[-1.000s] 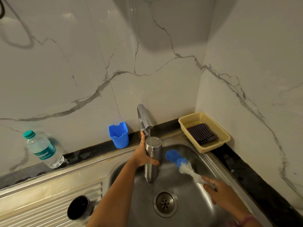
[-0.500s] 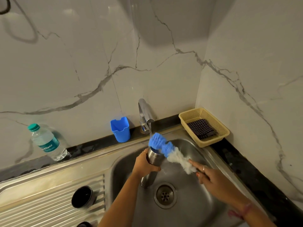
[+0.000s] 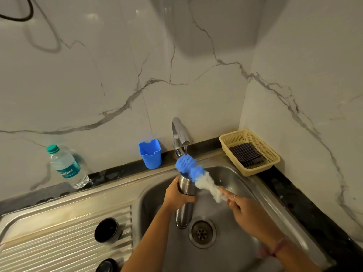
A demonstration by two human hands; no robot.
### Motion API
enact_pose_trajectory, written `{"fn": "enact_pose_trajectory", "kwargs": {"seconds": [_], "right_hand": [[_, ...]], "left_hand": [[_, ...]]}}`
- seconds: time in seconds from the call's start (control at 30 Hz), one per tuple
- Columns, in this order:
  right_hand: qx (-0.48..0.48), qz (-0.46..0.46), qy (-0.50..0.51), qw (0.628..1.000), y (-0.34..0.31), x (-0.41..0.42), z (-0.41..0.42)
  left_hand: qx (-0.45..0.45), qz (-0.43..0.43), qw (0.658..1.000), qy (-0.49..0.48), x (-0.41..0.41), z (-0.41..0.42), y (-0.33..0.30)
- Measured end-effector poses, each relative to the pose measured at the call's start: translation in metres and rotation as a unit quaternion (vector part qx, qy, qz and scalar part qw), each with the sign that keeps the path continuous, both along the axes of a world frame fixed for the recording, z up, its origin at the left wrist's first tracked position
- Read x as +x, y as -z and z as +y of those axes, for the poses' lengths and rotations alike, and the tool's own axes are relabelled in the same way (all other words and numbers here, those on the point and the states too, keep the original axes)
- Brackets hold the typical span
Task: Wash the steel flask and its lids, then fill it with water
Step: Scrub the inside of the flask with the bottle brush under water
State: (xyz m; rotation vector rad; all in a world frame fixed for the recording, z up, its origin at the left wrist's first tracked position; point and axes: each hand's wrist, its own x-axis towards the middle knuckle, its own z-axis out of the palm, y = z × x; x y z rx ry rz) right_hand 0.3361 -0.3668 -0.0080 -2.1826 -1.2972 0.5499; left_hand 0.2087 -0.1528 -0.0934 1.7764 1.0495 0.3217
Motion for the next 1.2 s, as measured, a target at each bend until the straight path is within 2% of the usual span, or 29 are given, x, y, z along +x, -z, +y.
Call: {"fn": "enact_pose_trajectory", "kwargs": {"seconds": [0.1, 0.23, 0.43, 0.6, 0.73, 0.93, 1.07, 1.2], "right_hand": [[-0.024, -0.002, -0.037, 0.999, -0.009, 0.005, -0.007], [-0.054, 0.010, -0.029, 0.998, -0.014, 0.026, -0.015], [-0.004, 0.024, -0.023, 0.999, -0.008, 0.018, 0.007], [-0.039, 0.064, -0.022, 0.997, -0.017, 0.045, -0.014], [-0.022, 0.071, -0.006, 0.997, -0.015, 0.050, -0.001], [-0.004, 0.104, -0.023, 0.994, 0.000, 0.049, -0.006], [0.022, 0.166, 0.044, 0.985, 0.012, 0.057, -0.021], [0.080, 0.156, 0.065, 0.982, 0.019, 0.040, -0.014]], "left_hand": [[-0.004, 0.000, 1.000, -0.016, -0.004, 0.003, 0.001], [-0.011, -0.004, 1.000, -0.010, -0.005, 0.004, 0.002], [-0.026, -0.020, 0.999, -0.011, 0.002, 0.001, -0.003], [-0.031, -0.024, 0.999, -0.030, -0.003, 0.013, 0.000], [-0.031, -0.033, 0.999, -0.026, 0.000, 0.014, -0.002], [-0.092, -0.082, 0.991, -0.052, 0.004, 0.012, -0.008], [-0.135, -0.116, 0.982, -0.059, -0.002, 0.014, -0.009], [-0.199, -0.165, 0.963, -0.070, -0.001, 0.010, -0.007]]}}
